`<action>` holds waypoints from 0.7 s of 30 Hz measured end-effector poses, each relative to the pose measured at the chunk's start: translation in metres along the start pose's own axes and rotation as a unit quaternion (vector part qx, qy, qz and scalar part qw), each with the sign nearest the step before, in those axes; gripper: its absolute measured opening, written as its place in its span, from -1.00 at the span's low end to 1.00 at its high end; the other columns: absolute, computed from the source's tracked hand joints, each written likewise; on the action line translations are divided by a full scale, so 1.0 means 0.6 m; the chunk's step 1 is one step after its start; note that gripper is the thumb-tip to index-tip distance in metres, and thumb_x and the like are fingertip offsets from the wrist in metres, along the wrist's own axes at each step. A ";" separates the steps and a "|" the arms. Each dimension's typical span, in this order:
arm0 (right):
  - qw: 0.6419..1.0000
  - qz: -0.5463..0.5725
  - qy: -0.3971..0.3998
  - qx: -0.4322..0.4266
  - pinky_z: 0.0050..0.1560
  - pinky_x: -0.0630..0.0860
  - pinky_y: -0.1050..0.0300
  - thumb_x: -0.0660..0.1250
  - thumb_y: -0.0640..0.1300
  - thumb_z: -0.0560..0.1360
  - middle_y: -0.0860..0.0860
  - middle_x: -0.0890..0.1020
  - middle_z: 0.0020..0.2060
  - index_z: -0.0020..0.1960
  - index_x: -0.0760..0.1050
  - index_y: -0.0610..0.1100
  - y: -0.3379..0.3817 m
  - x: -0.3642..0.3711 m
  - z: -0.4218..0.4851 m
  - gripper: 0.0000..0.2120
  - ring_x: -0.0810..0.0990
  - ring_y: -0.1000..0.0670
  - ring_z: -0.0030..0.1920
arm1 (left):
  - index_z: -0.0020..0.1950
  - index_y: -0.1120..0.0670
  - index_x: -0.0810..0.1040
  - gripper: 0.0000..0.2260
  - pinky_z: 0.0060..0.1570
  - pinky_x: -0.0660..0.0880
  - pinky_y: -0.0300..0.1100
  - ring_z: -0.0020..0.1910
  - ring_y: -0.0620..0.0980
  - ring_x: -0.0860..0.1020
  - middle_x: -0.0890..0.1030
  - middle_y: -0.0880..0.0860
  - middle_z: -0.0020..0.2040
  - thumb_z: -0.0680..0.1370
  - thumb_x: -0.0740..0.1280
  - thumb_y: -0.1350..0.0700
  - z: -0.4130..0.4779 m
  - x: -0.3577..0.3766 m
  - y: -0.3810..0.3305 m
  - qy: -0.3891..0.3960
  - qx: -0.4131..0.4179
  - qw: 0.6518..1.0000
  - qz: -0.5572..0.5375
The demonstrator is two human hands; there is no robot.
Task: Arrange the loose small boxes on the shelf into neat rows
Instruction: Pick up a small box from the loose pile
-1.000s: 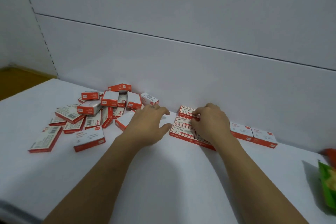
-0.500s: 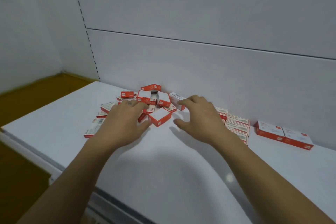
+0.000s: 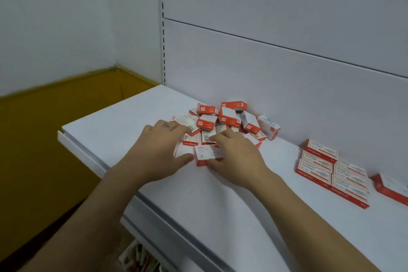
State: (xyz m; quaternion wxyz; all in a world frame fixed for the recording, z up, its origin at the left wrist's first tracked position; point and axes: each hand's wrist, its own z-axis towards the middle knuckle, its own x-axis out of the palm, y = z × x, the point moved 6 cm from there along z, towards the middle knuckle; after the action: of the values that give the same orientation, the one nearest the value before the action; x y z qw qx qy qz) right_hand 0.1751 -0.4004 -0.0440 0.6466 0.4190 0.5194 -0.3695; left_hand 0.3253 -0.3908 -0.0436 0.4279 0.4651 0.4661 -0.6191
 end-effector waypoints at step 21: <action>0.995 -0.093 -0.011 0.024 0.18 0.31 -0.08 0.06 0.40 0.48 -0.06 0.62 0.06 0.22 0.43 -0.02 0.174 0.066 0.057 -0.42 0.54 -0.12 0.08 | 0.47 -0.21 0.15 -0.37 0.42 0.13 0.05 0.46 0.00 0.15 0.20 -0.09 0.50 0.47 0.32 -0.24 -0.032 -0.017 0.155 0.050 -0.026 0.998 0.008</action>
State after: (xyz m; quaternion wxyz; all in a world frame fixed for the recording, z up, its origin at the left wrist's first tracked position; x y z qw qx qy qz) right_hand 0.2901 -0.3947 -0.0625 0.6052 0.3797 0.5400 -0.4449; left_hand 0.4204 -0.3895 -0.0530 0.4211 0.4877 0.4992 -0.5793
